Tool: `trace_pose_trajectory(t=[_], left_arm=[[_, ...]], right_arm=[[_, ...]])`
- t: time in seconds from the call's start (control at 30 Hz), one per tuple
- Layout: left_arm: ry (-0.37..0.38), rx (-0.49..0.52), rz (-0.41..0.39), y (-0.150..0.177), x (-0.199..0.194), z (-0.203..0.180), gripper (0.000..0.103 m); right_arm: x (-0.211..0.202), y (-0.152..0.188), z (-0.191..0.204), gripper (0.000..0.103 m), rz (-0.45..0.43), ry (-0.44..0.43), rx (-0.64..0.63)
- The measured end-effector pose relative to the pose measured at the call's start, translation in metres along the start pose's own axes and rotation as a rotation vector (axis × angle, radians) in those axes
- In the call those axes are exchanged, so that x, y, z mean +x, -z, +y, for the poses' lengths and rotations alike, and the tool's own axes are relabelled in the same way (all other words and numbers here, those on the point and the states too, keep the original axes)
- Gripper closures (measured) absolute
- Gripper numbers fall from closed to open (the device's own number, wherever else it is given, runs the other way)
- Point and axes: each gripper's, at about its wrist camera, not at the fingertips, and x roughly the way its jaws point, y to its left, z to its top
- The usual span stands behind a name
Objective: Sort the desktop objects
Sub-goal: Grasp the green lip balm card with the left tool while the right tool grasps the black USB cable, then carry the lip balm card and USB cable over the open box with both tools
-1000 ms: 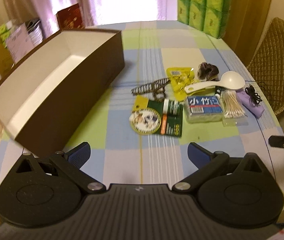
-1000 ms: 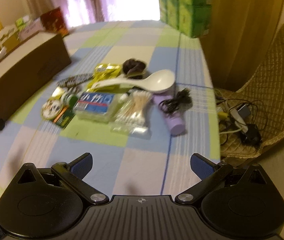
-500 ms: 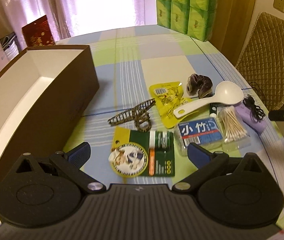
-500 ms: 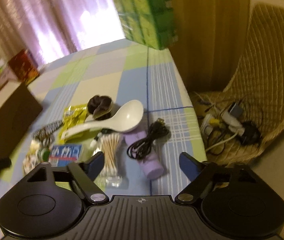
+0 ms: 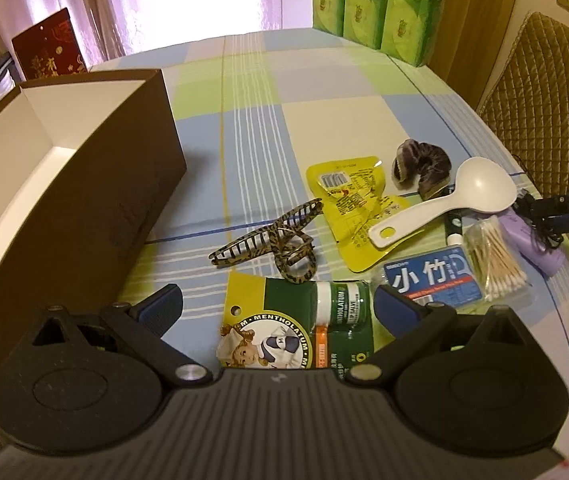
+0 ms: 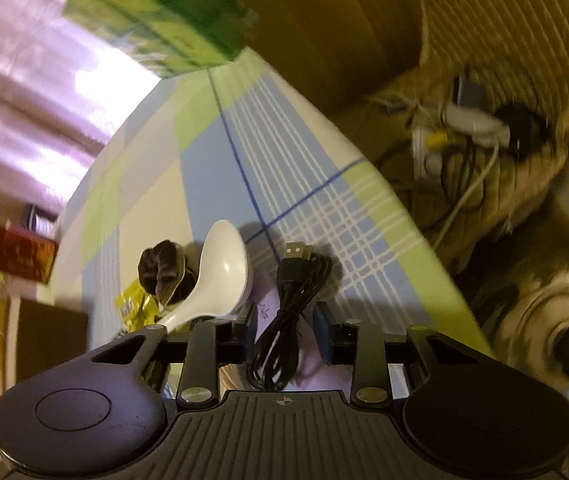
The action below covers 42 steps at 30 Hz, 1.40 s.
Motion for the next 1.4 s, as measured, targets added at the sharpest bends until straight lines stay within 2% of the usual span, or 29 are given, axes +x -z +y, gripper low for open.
trace_pose_trajectory(t=[0.2,0.33,0.6,0.8,0.87,0.97,1.13,1.4], left_arm=[[0.017,0.006,0.013,0.004,0.008,0.003,0.006],[0.031,0.010,0.018,0.008,0.011,0.003,0.008],[0.069,0.052,0.015,0.011,0.021,-0.009,0.021],[0.078,0.089,0.042,0.010,0.040,-0.021,0.044],[0.090,0.087,0.050,0.012,0.045,-0.023,0.061],[0.111,0.085,0.035,0.016,0.046,-0.024,0.072],[0.111,0.090,0.029,0.028,0.036,-0.022,0.073],[0.092,0.038,0.067,0.070,0.002,-0.008,0.073]], right_arm=[[0.008,-0.005,-0.004,0.091,-0.012,-0.008,0.058],[0.004,-0.005,-0.005,0.092,-0.027,-0.010,0.064],[-0.019,0.004,-0.017,0.092,-0.048,-0.026,0.096],[-0.031,0.010,-0.023,0.092,-0.058,-0.019,0.097],[-0.034,0.013,-0.025,0.092,-0.062,-0.019,0.098],[-0.039,0.017,-0.026,0.092,-0.062,-0.023,0.089],[-0.046,0.025,-0.026,0.091,-0.058,-0.028,0.064],[-0.055,0.040,-0.030,0.091,-0.038,-0.042,0.037]])
